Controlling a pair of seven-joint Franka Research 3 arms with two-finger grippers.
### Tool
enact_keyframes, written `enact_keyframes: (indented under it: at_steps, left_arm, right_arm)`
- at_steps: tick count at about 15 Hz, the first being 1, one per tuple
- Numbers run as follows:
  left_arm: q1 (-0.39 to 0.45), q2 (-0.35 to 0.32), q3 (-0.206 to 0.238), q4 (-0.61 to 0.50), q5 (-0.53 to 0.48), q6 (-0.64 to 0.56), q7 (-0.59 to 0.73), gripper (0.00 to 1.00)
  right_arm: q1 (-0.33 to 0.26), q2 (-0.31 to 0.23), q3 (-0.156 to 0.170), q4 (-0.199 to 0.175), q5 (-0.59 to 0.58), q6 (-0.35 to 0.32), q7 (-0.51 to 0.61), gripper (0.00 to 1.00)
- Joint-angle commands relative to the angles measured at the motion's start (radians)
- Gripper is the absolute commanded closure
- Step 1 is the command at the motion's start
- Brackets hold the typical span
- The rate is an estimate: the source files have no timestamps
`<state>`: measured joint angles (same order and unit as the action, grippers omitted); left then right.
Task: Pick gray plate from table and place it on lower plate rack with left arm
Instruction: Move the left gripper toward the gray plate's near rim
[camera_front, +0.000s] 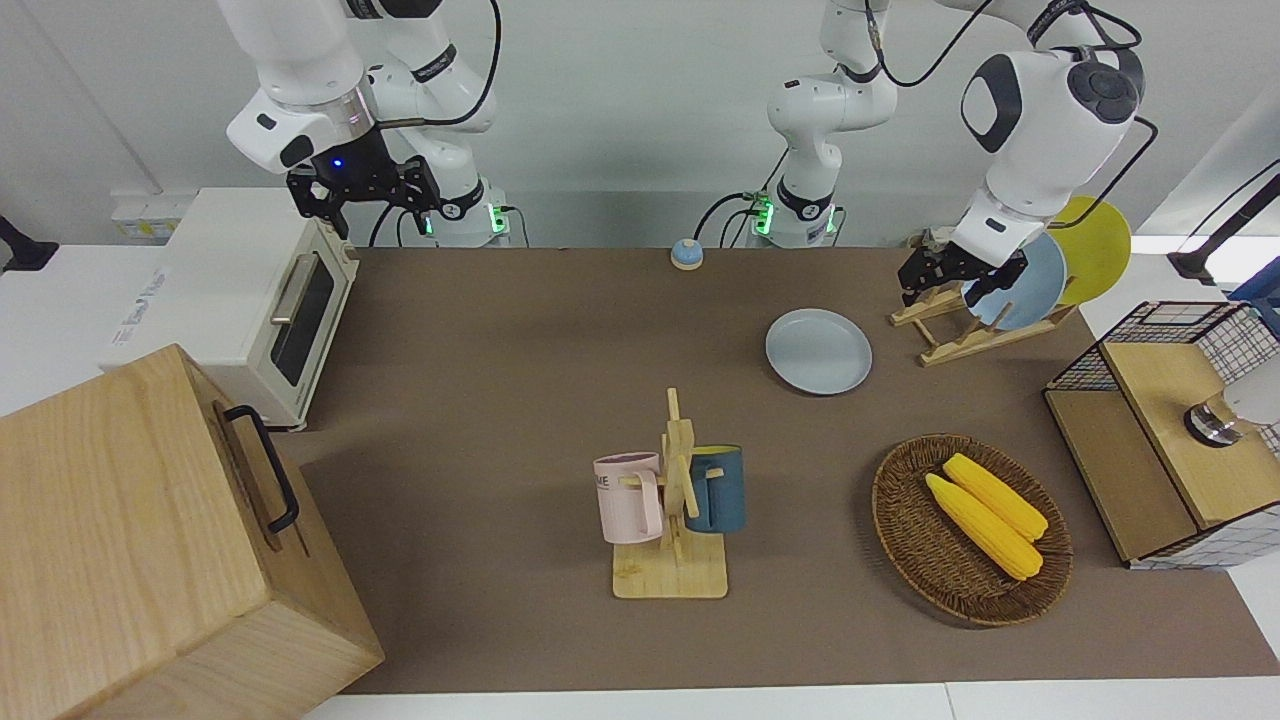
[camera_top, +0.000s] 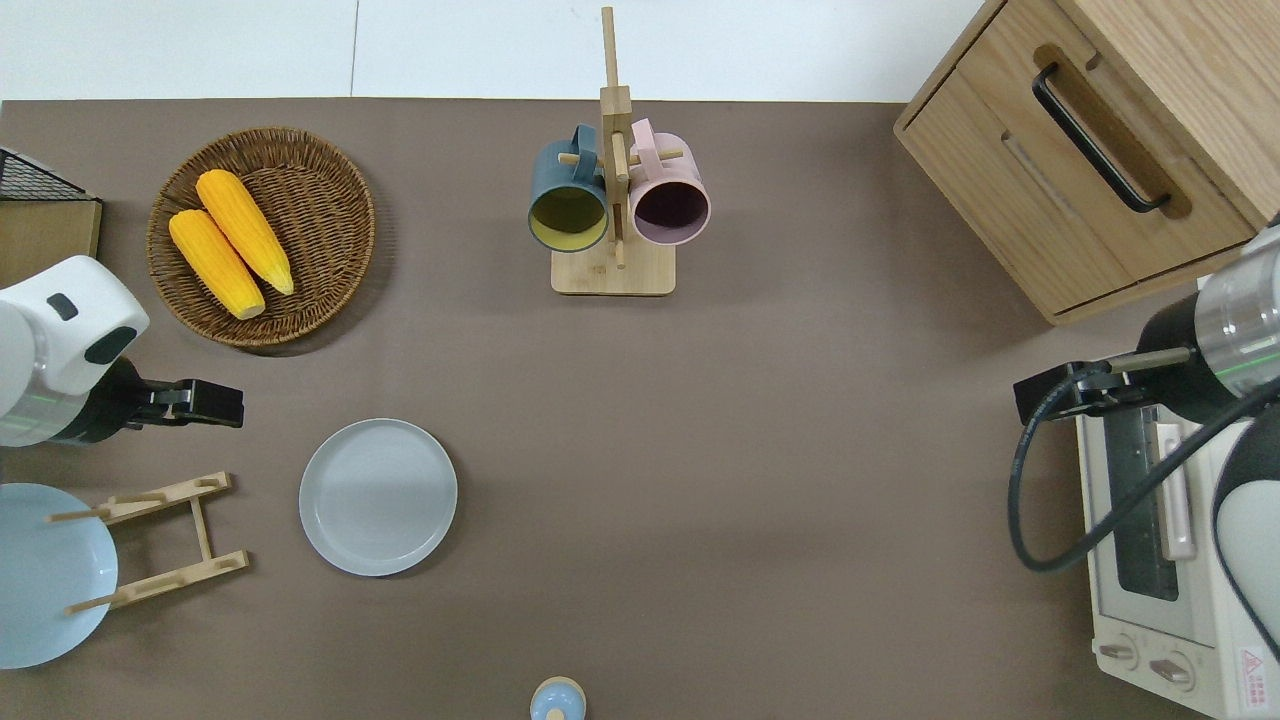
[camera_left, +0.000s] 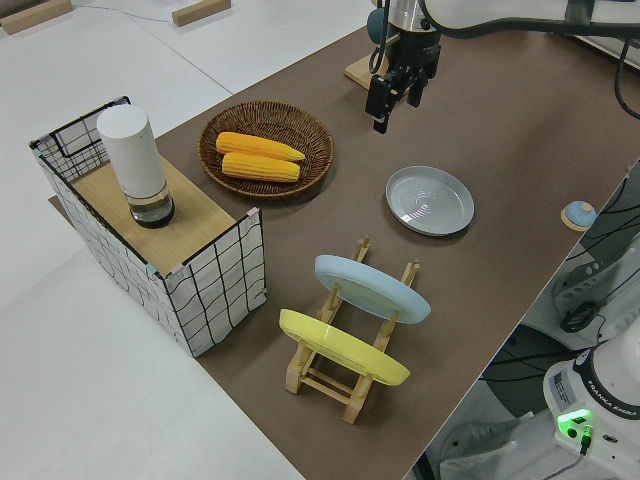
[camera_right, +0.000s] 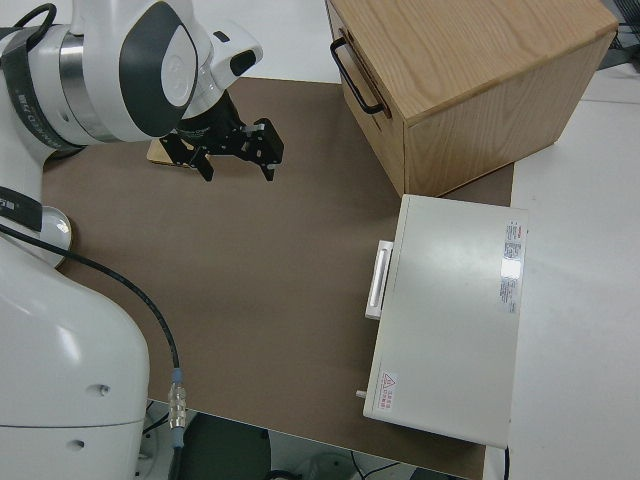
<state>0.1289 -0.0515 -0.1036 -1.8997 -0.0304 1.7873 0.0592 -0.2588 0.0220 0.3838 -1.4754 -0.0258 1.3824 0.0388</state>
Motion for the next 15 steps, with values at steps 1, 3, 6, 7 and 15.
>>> enact_keyframes:
  at_steps: [1, 3, 6, 7, 15]
  left_arm:
    - [0.009, -0.085, 0.004, -0.192, 0.007, 0.150, 0.004, 0.01]
    - [0.009, -0.100, 0.005, -0.261, 0.006, 0.205, 0.004, 0.01]
    - [0.008, -0.120, 0.005, -0.360, 0.004, 0.282, 0.005, 0.01]
    - [0.008, -0.122, 0.004, -0.390, 0.001, 0.314, 0.005, 0.01]
    - [0.001, -0.122, 0.004, -0.555, -0.036, 0.526, 0.013, 0.01]
  right_arm:
    - [-0.023, -0.002, 0.021, 0.007, -0.005, -0.013, 0.012, 0.017]
    - [-0.023, -0.002, 0.020, 0.007, -0.005, -0.011, 0.012, 0.017]
    - [-0.023, -0.002, 0.021, 0.007, -0.006, -0.011, 0.012, 0.017]
    - [-0.023, -0.002, 0.021, 0.007, -0.006, -0.011, 0.012, 0.017]
    - [-0.023, -0.002, 0.021, 0.007, -0.005, -0.011, 0.012, 0.017]
